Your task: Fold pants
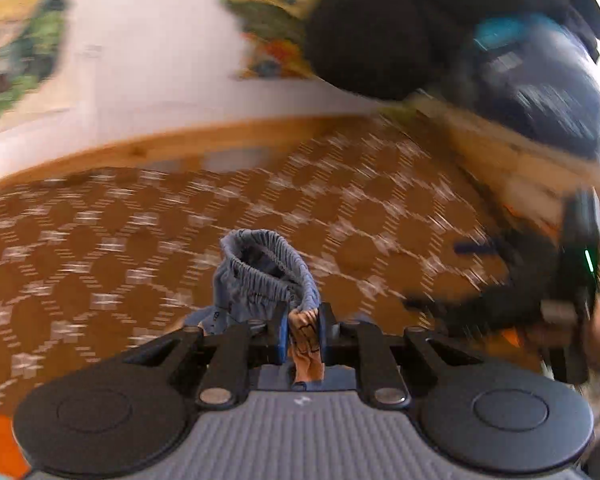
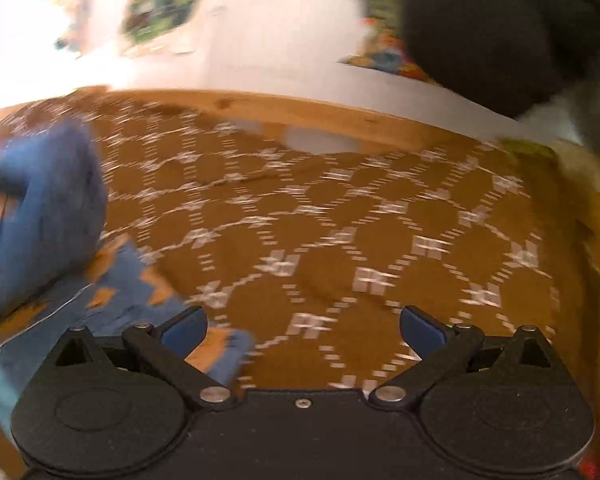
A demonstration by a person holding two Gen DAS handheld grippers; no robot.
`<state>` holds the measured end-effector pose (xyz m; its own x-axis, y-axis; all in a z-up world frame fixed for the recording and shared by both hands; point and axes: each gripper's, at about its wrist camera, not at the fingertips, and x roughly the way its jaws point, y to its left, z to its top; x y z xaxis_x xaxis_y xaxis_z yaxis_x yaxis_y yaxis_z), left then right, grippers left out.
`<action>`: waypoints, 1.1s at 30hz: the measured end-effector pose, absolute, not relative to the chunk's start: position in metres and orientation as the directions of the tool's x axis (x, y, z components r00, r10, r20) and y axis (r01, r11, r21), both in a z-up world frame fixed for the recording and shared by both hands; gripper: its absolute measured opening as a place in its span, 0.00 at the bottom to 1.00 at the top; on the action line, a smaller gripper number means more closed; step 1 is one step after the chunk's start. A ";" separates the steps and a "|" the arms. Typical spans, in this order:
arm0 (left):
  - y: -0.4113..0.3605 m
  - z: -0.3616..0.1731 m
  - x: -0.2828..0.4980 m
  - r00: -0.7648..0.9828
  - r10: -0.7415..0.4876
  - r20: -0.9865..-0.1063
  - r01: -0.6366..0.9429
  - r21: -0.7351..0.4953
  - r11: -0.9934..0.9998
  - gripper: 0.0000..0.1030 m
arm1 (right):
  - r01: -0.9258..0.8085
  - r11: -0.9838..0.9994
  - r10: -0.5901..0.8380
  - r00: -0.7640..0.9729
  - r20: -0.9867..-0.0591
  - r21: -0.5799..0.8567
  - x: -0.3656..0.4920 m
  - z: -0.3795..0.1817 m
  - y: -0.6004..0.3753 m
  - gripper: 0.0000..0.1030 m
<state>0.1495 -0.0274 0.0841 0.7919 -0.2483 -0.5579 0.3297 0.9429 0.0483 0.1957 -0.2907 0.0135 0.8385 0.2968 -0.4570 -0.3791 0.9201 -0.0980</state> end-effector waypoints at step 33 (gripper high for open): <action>-0.066 -0.010 0.151 0.604 -0.265 -0.752 0.514 0.113 0.850 0.05 | -0.453 0.801 0.599 0.632 -0.492 0.392 0.215 -0.035 -0.274 0.09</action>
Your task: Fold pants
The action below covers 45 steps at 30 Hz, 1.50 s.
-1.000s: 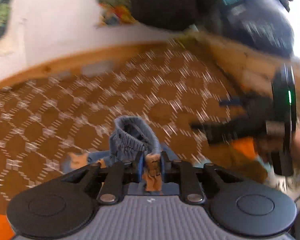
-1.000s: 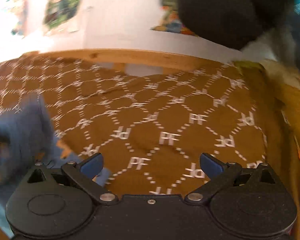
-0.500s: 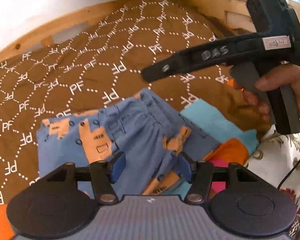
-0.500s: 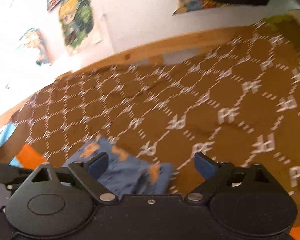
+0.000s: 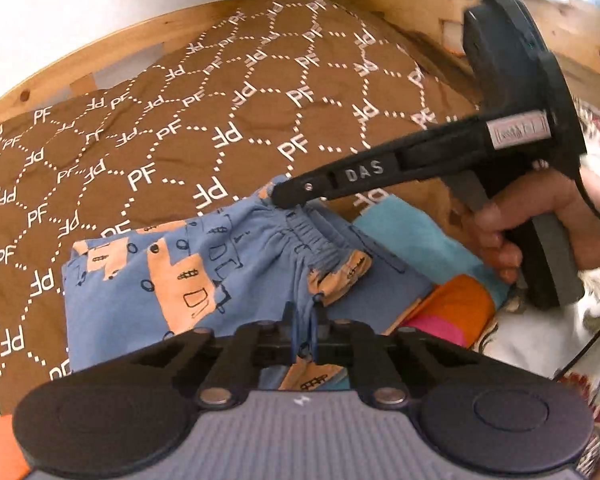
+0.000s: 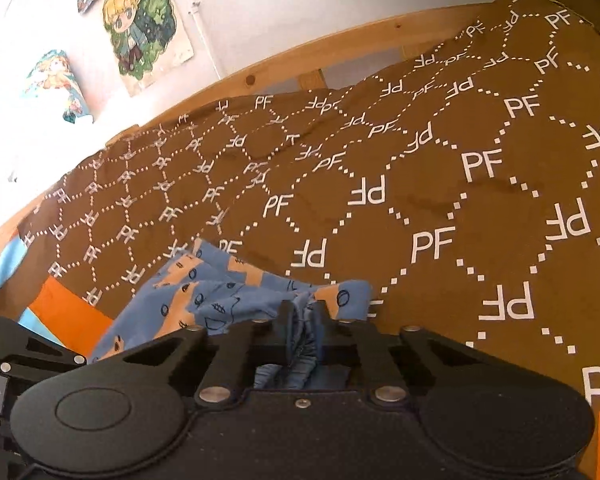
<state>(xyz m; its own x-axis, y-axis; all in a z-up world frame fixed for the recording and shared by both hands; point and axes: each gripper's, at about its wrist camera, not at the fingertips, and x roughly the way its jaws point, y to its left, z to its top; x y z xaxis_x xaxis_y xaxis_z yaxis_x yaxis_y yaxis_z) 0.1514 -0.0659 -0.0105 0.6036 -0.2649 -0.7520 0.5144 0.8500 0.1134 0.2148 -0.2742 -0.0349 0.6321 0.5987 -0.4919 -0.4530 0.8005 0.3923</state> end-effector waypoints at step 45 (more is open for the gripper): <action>0.031 0.010 0.148 0.678 -0.022 -0.735 0.106 0.068 0.992 0.99 | -0.488 0.872 0.377 0.717 -0.586 -0.035 0.174 0.012 -0.255 0.99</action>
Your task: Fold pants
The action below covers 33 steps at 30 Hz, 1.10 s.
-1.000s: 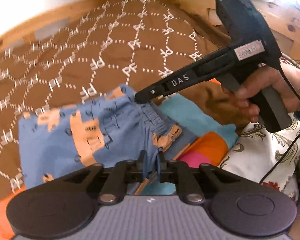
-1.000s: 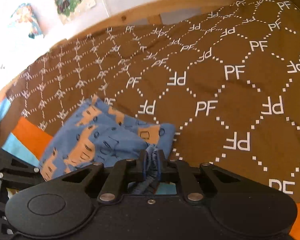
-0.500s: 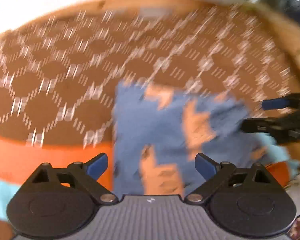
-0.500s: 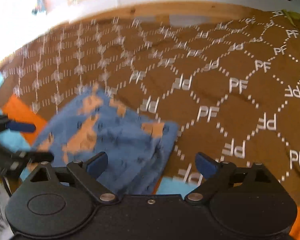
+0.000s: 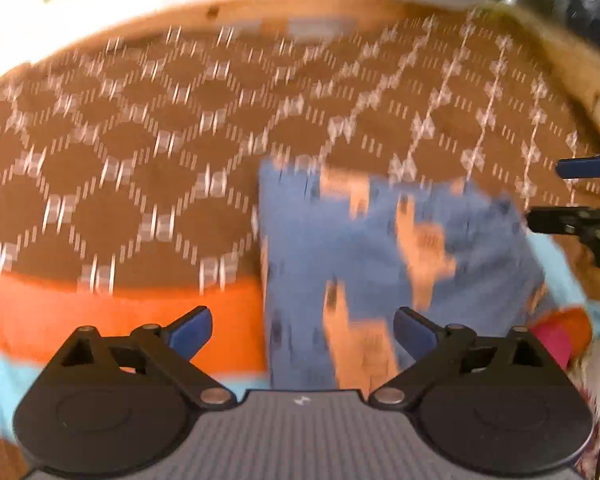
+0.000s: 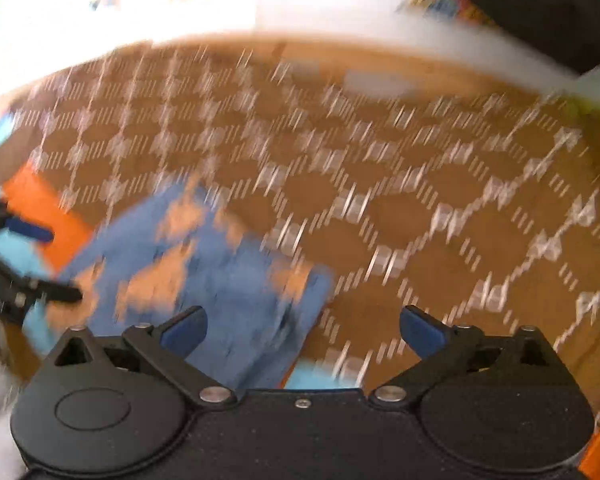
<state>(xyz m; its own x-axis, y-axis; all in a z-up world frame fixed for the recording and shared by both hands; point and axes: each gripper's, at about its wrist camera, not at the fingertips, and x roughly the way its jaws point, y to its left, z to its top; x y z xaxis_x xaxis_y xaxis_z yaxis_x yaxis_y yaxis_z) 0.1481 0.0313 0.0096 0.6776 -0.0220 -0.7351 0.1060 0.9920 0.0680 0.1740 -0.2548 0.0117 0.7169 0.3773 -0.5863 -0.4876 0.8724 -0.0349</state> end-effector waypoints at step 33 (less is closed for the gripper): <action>0.022 -0.008 0.152 0.609 -0.005 -0.793 -0.031 -0.030 0.999 1.00 | -0.622 0.781 0.447 0.611 -0.653 -0.047 0.179 -0.006 -0.239 0.99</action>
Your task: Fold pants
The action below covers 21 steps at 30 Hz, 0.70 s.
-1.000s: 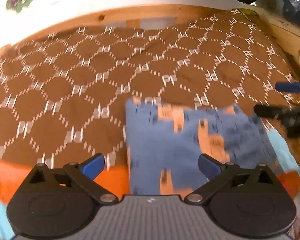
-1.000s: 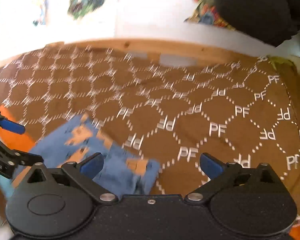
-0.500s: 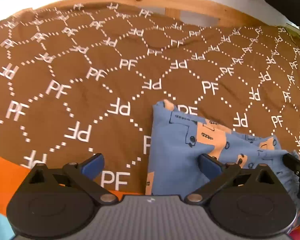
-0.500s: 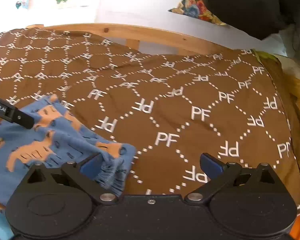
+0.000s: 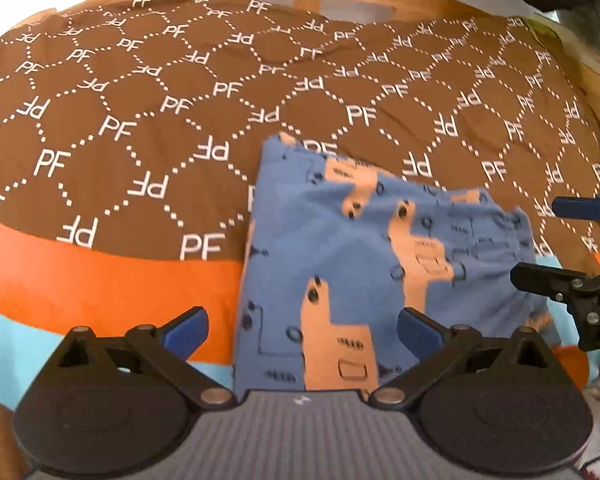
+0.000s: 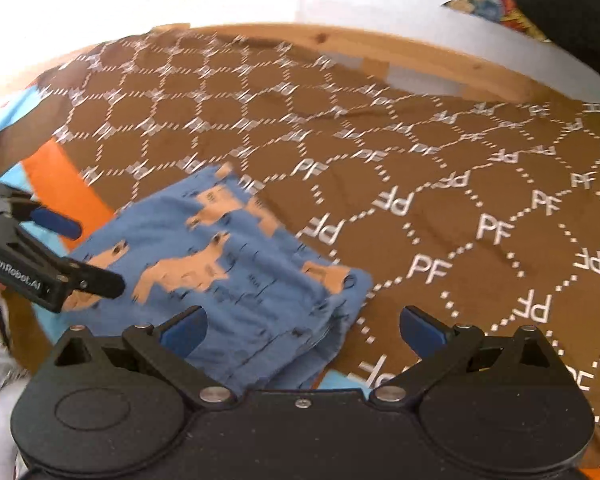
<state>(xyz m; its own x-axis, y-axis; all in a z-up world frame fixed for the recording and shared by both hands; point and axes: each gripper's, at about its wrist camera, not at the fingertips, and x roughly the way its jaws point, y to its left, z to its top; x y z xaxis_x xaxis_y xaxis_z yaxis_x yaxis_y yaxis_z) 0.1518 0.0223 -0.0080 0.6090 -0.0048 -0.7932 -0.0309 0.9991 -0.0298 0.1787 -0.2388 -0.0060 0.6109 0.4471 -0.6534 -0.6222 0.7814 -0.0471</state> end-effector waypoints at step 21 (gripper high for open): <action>0.031 -0.024 0.139 0.586 -0.033 -0.809 -0.053 -0.078 0.996 1.00 | -0.676 0.736 0.490 0.495 -0.718 0.036 0.182 -0.011 -0.247 0.99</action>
<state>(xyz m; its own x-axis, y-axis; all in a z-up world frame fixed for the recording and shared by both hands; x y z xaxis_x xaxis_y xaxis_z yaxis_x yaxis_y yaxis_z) 0.1390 0.0308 -0.0243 0.5864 -0.0326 -0.8094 -0.0526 0.9956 -0.0781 0.1819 -0.2475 -0.0114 0.4948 0.4899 -0.7177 -0.6760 0.7360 0.0363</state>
